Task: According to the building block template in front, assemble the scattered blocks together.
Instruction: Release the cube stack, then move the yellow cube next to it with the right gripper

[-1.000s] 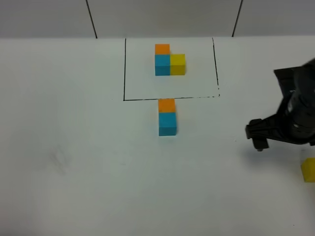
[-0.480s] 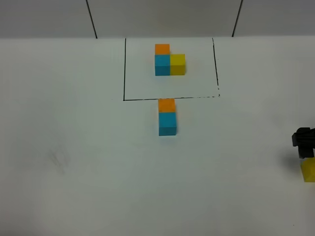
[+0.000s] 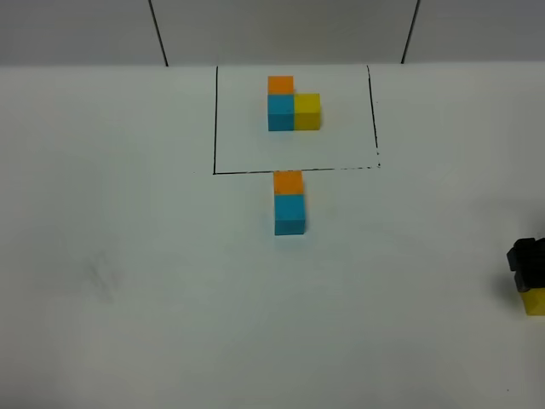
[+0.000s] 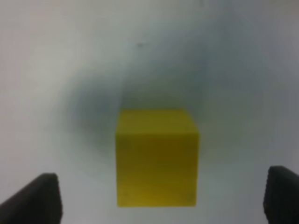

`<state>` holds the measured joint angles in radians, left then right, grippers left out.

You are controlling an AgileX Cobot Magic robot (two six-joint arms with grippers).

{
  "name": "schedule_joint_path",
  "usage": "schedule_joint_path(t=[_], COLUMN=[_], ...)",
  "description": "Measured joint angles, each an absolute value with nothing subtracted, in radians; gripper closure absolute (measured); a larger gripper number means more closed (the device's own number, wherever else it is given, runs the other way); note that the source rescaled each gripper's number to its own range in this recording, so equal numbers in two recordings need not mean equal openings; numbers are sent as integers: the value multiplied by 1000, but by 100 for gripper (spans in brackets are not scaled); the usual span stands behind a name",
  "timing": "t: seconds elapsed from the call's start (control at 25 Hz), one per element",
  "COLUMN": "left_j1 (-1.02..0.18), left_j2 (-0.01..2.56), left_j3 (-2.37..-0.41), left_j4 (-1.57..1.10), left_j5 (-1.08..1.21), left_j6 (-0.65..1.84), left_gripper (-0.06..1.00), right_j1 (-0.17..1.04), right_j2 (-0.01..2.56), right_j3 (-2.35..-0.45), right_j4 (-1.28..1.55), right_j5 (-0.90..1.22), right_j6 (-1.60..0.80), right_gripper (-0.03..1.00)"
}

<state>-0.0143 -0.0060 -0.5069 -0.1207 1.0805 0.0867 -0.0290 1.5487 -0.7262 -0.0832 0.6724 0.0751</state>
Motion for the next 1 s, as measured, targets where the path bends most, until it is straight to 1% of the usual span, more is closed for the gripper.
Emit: schedule_joint_path(t=[0.4,0.6,0.72,0.8,0.88,0.96,1.0], left_j1=[-14,-14,-14,-14,-14,-14,-14], left_j2=[-6,-6,-6,-6,-6,-6,-6], left_j3=[-507,-507,-507,-507,-507,-507,-507], left_j4=[-121,-121,-121,-121,-121,-121,-121], left_j5=[1081,1081,1081,1081,1081,1081,1081], left_j6=[87,87,87,87,87,87,87], left_gripper=[31,31,31,31,31,31,31], right_j1=[-29,-29,-30,-31,-31,-32,-32], right_j2=[1615,1620,1632,1653,1667,1670,1670], right_j3=[-660,-656,-656,-656,-656,-656,-656], right_j4=[-65,-65,-66,-67,-69,-70,-70], right_j5=[573,545,542,541,541,540,540], right_j6=[70,70,70,70,70,70,70], right_gripper=[18,19,21,27,39,57,69])
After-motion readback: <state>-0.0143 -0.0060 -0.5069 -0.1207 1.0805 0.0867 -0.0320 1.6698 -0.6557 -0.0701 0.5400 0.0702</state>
